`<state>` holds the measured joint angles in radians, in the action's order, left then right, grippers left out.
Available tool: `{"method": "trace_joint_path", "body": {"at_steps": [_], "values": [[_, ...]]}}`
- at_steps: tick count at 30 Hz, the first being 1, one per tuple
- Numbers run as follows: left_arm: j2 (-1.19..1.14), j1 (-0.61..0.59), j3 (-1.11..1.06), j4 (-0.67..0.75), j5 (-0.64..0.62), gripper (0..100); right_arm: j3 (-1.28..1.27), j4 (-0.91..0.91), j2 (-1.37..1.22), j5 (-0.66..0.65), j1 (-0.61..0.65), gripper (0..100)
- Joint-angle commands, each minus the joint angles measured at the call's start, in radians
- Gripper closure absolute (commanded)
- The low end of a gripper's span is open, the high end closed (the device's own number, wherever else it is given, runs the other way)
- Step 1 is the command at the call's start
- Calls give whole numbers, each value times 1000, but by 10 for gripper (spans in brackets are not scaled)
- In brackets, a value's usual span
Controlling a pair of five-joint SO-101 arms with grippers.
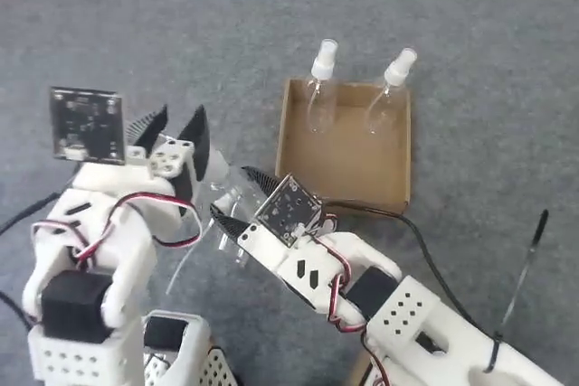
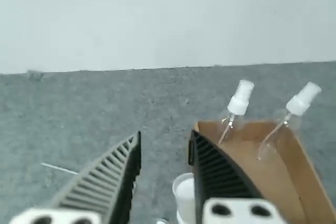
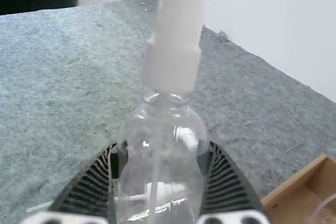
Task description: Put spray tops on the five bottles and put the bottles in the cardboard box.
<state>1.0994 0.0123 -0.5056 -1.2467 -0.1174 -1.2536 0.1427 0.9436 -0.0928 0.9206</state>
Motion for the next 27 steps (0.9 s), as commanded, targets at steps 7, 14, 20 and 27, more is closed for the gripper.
{"method": "trace_joint_path", "body": {"at_steps": [7, 14, 20, 27], "values": [[12, -2, -130, 48, 41, 863, 17, 4, 47, 6, -12, 993], [14, 9, -110, 77, 41, 863, 20, 7, 47, 6, -12, 993], [14, 2, 87, -5, 43, 859, 21, 8, 47, 6, -13, 993], [15, 2, 97, -69, 43, 859, 94, 13, 44, 6, -125, 993]]}}
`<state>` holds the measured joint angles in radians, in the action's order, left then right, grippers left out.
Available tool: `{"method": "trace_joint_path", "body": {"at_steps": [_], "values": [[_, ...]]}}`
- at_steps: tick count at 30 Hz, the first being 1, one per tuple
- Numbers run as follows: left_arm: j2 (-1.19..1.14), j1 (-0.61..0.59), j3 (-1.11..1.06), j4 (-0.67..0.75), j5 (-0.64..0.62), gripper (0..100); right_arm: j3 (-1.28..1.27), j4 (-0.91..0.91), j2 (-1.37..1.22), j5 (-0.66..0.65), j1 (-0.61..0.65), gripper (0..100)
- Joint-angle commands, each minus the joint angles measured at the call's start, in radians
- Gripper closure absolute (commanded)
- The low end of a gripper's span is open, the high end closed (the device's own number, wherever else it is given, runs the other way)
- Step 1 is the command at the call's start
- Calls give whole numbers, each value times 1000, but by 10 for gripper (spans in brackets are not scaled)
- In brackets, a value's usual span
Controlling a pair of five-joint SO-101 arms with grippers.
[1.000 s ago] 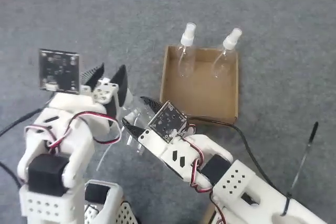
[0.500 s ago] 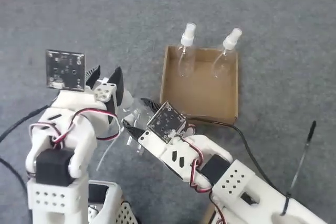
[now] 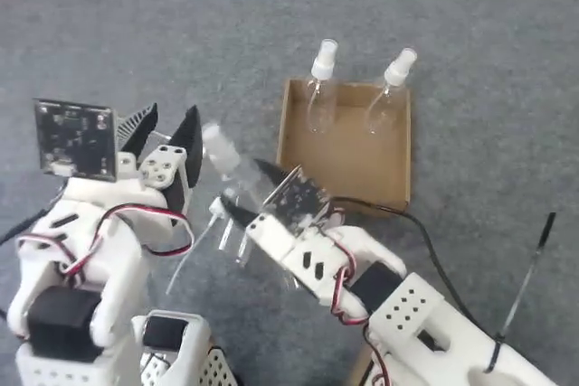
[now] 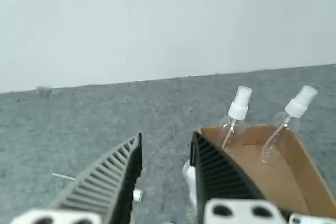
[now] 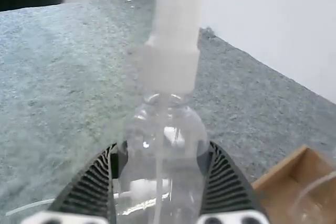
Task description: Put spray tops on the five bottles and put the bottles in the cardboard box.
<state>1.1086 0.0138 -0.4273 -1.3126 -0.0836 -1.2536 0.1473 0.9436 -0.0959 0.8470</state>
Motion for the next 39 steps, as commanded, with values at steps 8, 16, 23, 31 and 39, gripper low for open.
{"method": "trace_joint_path", "body": {"at_steps": [8, 16, 23, 31, 39], "values": [[190, 9, -315, 121, 9, 858, 302, 183, 36, 9, -110, 993], [483, 150, -776, 276, 8, 815, 485, 189, -154, 9, -151, 993], [717, 169, -928, 308, 3, 721, 684, 320, -349, 140, -140, 993], [666, 163, -955, 362, 8, 721, 789, 610, -262, 138, -116, 993], [660, 169, -955, 362, 8, 721, 784, 700, -162, 138, -116, 993]]}}
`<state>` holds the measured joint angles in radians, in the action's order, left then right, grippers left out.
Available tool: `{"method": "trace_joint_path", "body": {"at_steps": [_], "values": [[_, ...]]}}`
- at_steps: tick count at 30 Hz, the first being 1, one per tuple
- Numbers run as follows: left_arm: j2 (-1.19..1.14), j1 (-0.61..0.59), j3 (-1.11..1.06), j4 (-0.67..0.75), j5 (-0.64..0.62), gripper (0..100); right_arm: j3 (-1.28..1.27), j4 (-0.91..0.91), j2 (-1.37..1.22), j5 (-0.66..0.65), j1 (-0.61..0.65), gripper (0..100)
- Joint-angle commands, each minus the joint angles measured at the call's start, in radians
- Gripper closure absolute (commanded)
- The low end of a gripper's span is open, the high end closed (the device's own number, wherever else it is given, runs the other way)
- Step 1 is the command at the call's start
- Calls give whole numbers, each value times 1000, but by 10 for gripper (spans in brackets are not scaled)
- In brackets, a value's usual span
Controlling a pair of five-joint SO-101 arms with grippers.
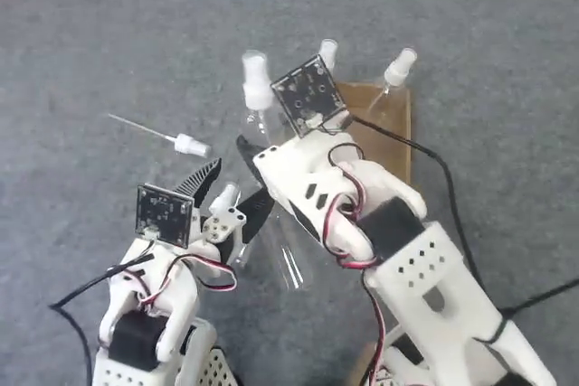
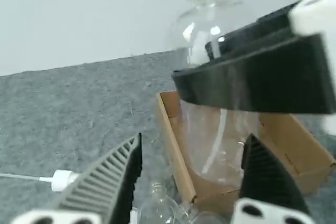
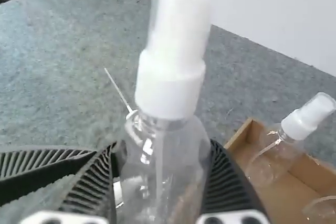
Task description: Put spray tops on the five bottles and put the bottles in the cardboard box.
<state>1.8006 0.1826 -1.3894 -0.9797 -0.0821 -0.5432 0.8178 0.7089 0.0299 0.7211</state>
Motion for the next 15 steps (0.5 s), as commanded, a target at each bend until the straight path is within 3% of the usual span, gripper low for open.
{"method": "trace_joint_path", "body": {"at_steps": [1, 5, 9, 15], "values": [[-32, 0, 7, 29, 6, 721, 74, 38, 76, 12, 10, 993], [-31, 0, 7, 28, 6, 721, 77, 42, 73, 11, -5, 993], [-28, -9, 7, 26, 6, 740, 57, -15, 51, 11, -102, 993], [-28, -95, 13, 40, 3, 945, -92, -280, -45, 12, -206, 993]]}}
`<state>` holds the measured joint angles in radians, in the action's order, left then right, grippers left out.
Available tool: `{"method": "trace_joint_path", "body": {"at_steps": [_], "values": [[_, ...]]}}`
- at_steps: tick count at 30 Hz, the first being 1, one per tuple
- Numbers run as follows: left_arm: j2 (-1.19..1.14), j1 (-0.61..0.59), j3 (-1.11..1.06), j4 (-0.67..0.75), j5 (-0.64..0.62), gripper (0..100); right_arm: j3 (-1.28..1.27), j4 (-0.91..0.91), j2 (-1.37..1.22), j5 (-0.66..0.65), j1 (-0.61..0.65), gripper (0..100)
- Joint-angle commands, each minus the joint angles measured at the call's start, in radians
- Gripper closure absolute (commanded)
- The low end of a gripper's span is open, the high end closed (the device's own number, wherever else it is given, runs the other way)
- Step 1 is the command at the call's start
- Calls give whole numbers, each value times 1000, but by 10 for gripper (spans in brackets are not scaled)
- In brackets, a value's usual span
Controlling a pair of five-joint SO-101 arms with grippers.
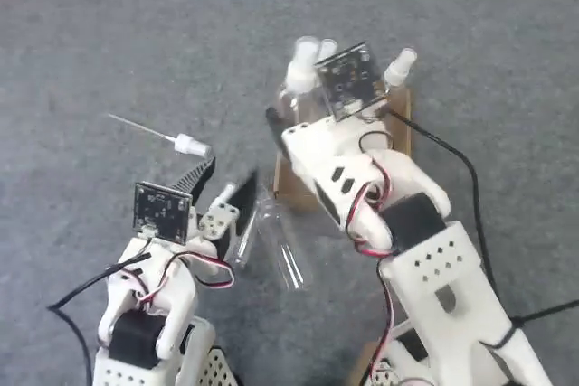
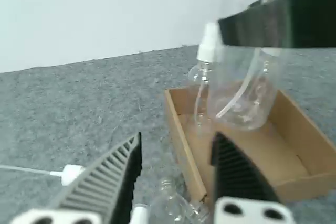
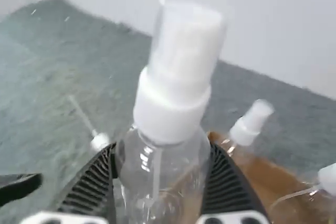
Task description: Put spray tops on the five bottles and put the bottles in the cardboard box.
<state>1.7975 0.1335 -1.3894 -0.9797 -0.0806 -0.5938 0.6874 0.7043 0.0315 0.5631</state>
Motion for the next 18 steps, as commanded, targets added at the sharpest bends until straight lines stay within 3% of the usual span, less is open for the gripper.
{"method": "trace_joint_path", "body": {"at_steps": [1, 10, 18], "values": [[-25, -71, 12, 58, -2, 988, -74, -214, -58, 11, -59, 993], [-25, -124, 5, 78, -3, 988, -287, -619, -255, 11, -93, 993], [-25, -124, 5, 78, -3, 988, -288, -753, -423, 11, -111, 993]]}}
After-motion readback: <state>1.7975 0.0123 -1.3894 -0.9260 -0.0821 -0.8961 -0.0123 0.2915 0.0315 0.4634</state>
